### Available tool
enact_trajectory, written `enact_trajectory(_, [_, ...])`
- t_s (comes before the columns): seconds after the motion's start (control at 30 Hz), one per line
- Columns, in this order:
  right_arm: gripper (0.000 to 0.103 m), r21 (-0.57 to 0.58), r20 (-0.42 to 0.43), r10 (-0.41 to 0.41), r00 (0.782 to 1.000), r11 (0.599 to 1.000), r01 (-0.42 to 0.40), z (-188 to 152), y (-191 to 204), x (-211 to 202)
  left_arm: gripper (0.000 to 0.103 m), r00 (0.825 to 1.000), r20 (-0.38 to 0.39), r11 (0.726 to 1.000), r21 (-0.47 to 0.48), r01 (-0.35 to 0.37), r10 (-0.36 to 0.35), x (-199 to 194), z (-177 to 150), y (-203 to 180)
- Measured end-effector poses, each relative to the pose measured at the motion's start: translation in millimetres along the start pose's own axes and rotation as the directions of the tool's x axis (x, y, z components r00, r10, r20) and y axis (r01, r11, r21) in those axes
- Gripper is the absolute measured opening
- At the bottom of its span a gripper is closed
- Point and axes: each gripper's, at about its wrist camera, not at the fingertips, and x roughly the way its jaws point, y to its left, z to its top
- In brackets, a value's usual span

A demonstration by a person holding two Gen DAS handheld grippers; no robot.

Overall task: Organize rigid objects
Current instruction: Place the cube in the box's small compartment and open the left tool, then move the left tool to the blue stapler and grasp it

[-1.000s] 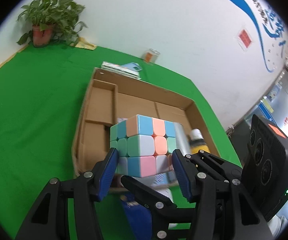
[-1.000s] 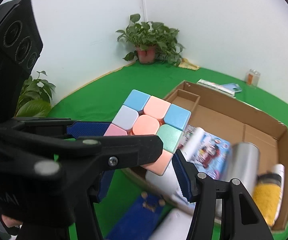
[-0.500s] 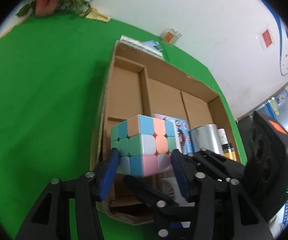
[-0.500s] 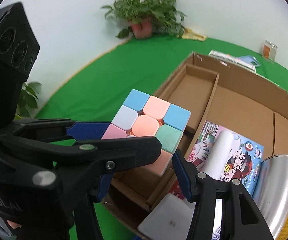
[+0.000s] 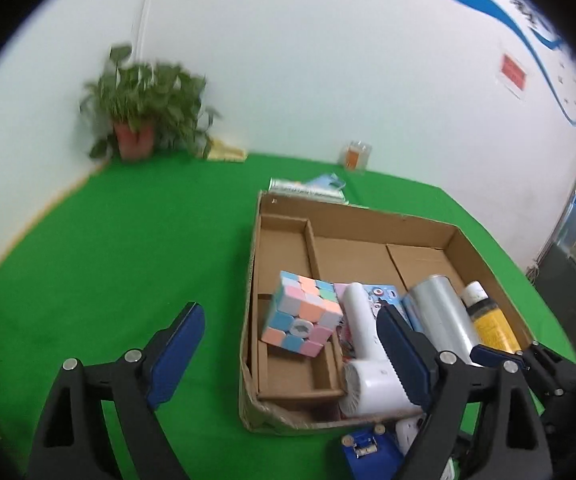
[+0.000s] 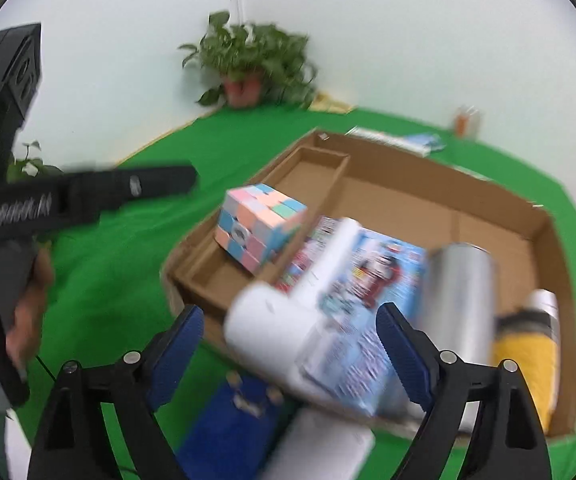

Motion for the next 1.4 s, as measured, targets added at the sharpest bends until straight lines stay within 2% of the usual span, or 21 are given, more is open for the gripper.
enact_trajectory(0.03, [0.067,0.007,0.022,-0.003,1.0,1.0,0.003,-10,-2,-10,0.071,1.0,-0.001,1.0,0.002,0.016,-0.016,-5,-7,-5])
enact_trajectory(0.07, [0.054,0.011,0.03,-0.017,0.999,1.0,0.017,-19,-4,-17,0.015,0.999,-0.025,1.0,-0.002,0.03,-0.03,-5,-12,-8])
enact_trajectory(0.1, [0.042,0.013,0.03,-0.037,0.999,0.999,0.036,-28,-6,-23,0.006,0.997,-0.071,0.999,-0.004,0.037,-0.037,-3,-17,-13])
enact_trajectory(0.17, [0.044,0.001,0.054,-0.009,0.999,1.0,0.009,-44,-6,-36,0.006,0.995,-0.104,1.0,-0.004,0.009,-0.009,-4,-28,-20])
enact_trajectory(0.2, [0.06,-0.016,0.058,0.013,0.998,1.0,-0.012,-53,-5,-44,0.009,0.995,-0.095,1.0,0.014,0.004,-0.002,-9,-34,-26])
enact_trajectory(0.23, [0.088,-0.03,0.063,0.012,0.998,1.0,-0.01,-58,-4,-50,0.019,0.996,-0.09,0.999,0.038,-0.01,0.013,-12,-39,-34])
enact_trajectory(0.27, [0.099,-0.031,0.087,-0.012,0.996,0.999,0.014,-63,-5,-58,0.064,0.995,-0.095,0.998,0.053,-0.038,0.043,-15,-44,-41])
enact_trajectory(0.3, [0.102,-0.022,0.125,-0.023,0.992,0.999,0.026,-69,-6,-67,0.103,0.992,-0.099,0.996,0.056,-0.068,0.073,-16,-46,-45])
enact_trajectory(0.37, [0.102,0.008,0.118,-0.002,0.993,1.0,0.001,-79,-11,-78,0.102,0.995,-0.049,0.996,0.034,-0.084,0.086,-25,-56,-48])
enact_trajectory(0.47, [0.102,0.102,0.077,0.027,0.997,0.994,-0.034,-92,-25,-76,0.102,0.985,-0.155,0.997,0.037,-0.07,0.075,-15,-67,-47])
enact_trajectory(0.63, [0.102,0.141,0.009,0.087,0.996,0.986,-0.088,-117,-28,-70,0.102,0.977,-0.215,0.999,-0.034,0.002,-0.009,-14,-88,-46])
enact_trajectory(0.7, [0.102,0.155,-0.024,0.137,0.99,0.979,-0.132,-129,-24,-66,0.101,0.963,-0.265,0.997,-0.074,0.035,-0.054,-4,-97,-46])
enact_trajectory(0.77, [0.096,0.174,-0.054,0.19,0.98,0.968,-0.178,-137,-20,-61,0.099,0.938,-0.328,0.988,-0.135,0.072,-0.114,9,-109,-42])
enact_trajectory(0.83, [0.089,0.165,-0.072,0.212,0.975,0.966,-0.198,-143,-14,-59,0.083,0.907,-0.382,0.975,-0.19,0.112,-0.178,24,-119,-39])
enact_trajectory(0.9, [0.084,0.122,-0.066,0.191,0.979,0.976,-0.182,-146,-6,-61,0.06,0.869,-0.431,0.959,-0.244,0.145,-0.241,38,-130,-37])
enact_trajectory(0.93, [0.081,0.096,-0.063,0.173,0.983,0.981,-0.166,-145,-1,-63,0.058,0.858,-0.446,0.955,-0.256,0.15,-0.255,43,-133,-37])
enact_trajectory(0.97, [0.08,0.072,-0.058,0.159,0.985,0.985,-0.155,-144,3,-66,0.057,0.851,-0.447,0.948,-0.27,0.166,-0.277,46,-136,-38])
enact_trajectory(1.03, [0.077,0.003,-0.04,0.134,0.99,0.991,-0.134,-144,14,-72,0.046,0.84,-0.439,0.936,-0.287,0.205,-0.318,46,-138,-42])
enact_trajectory(1.1, [0.076,-0.055,-0.025,0.123,0.992,0.991,-0.124,-144,23,-77,0.034,0.841,-0.438,0.941,-0.252,0.225,-0.318,42,-138,-49])
enact_trajectory(1.23, [0.068,-0.111,-0.004,0.139,0.99,0.984,-0.138,-145,29,-82,0.031,0.843,-0.46,0.96,-0.155,0.231,-0.278,29,-142,-71])
enact_trajectory(1.4, [0.066,-0.145,-0.017,0.131,0.991,0.981,-0.132,-159,26,-87,0.031,0.805,-0.494,0.944,-0.176,0.279,-0.33,16,-156,-91])
